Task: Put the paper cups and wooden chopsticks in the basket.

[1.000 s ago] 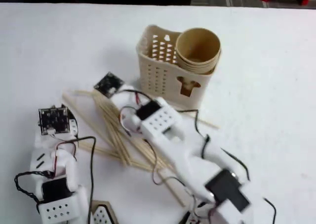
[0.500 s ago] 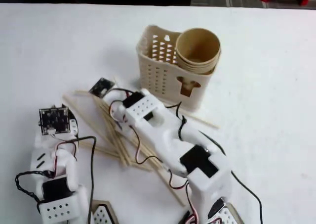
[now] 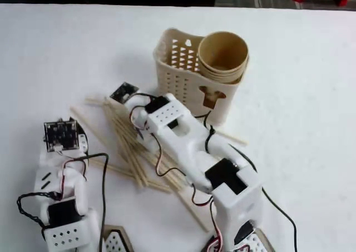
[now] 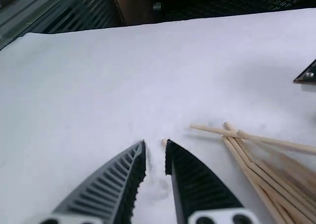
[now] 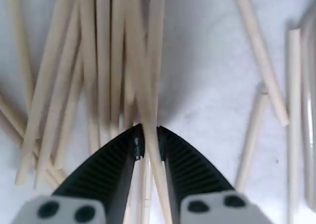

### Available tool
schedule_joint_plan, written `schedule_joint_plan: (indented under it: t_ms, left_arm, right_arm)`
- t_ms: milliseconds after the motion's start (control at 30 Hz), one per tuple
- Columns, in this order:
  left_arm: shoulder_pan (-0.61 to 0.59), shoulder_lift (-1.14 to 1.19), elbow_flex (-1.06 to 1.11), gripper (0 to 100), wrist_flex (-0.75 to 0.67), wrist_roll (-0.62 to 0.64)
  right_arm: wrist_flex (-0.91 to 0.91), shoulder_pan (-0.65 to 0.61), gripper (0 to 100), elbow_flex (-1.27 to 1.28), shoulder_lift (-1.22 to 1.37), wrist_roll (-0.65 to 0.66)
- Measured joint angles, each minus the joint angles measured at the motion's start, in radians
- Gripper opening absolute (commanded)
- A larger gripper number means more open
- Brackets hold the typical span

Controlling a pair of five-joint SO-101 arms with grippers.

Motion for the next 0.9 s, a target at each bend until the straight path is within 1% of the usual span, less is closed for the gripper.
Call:
schedule_joint_plan:
  t_ms: [233, 433, 700, 900]
  left_arm:
    - [0.000, 0.000, 0.000, 9, 0.000, 0.000]
    - [0.000, 0.000, 0.000, 9, 0.000, 0.000]
    - [0.000, 0.000, 0.000, 9, 0.000, 0.000]
    - [0.000, 0.000, 0.000, 9, 0.000, 0.000]
  right_arm:
    - [0.117, 0.000, 1.9, -0.072, -0.008, 0.000]
    - [0.169, 0.006, 1.9, -0.074, -0.184, 0.000]
    - [0.172, 0.074, 1.9, -0.074, -0.393, 0.000]
    - [0.110, 0.071, 1.9, -0.074, -0.514, 0.000]
